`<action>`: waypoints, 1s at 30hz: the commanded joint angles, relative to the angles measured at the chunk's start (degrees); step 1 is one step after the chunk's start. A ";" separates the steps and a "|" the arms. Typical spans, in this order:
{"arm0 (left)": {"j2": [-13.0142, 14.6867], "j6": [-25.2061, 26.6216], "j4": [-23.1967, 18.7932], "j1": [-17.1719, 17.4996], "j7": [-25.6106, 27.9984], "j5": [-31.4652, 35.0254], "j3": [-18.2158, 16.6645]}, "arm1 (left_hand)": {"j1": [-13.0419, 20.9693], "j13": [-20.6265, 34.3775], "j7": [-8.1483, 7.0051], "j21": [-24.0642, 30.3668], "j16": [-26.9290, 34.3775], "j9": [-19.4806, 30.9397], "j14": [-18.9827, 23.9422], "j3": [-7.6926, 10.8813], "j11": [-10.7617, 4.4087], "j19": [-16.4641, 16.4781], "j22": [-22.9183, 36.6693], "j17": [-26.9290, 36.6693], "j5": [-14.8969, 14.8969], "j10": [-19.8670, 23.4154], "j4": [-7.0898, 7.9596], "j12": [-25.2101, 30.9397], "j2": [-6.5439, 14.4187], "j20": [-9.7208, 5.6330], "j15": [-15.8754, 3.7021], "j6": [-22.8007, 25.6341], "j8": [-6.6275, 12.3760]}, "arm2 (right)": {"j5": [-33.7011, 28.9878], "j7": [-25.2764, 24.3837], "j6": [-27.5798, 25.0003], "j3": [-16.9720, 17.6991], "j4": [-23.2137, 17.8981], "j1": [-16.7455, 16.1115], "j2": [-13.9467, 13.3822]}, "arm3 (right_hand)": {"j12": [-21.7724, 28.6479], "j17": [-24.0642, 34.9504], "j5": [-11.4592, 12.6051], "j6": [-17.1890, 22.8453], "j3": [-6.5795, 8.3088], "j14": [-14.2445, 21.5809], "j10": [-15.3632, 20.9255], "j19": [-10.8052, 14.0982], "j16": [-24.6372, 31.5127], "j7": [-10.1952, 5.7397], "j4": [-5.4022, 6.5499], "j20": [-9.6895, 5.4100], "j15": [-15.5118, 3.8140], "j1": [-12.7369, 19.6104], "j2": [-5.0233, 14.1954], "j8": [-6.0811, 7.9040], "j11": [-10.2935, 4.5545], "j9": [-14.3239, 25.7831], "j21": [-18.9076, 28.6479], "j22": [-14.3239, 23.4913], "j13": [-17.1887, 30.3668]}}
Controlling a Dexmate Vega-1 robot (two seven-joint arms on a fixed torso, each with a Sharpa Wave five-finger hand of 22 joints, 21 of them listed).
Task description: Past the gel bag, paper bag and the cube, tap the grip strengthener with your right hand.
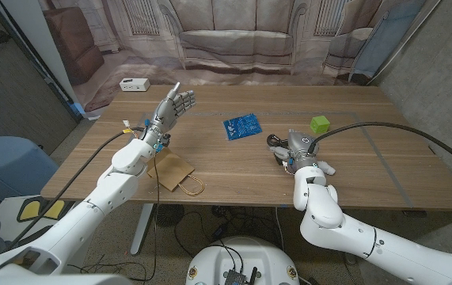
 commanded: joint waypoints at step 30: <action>-0.18 0.32 1.15 -0.61 -0.81 -0.54 0.13 | 0.37 0.17 0.03 -0.34 -0.15 0.12 0.49 0.09 -0.07 0.14 0.27 0.16 -0.15 0.78 -0.33 -0.31 0.36 0.21 0.02 0.55 -0.24 | 0.01 7.57 -11.43 -10.33 5.09 10.41 2.81 | -0.38 -0.22 0.53 2.07 0.42 2.03 1.53 4.40 0.15 2.95 -1.03 1.25 2.03 2.86 -0.60 0.25 1.15 0.23 0.50 0.18 0.20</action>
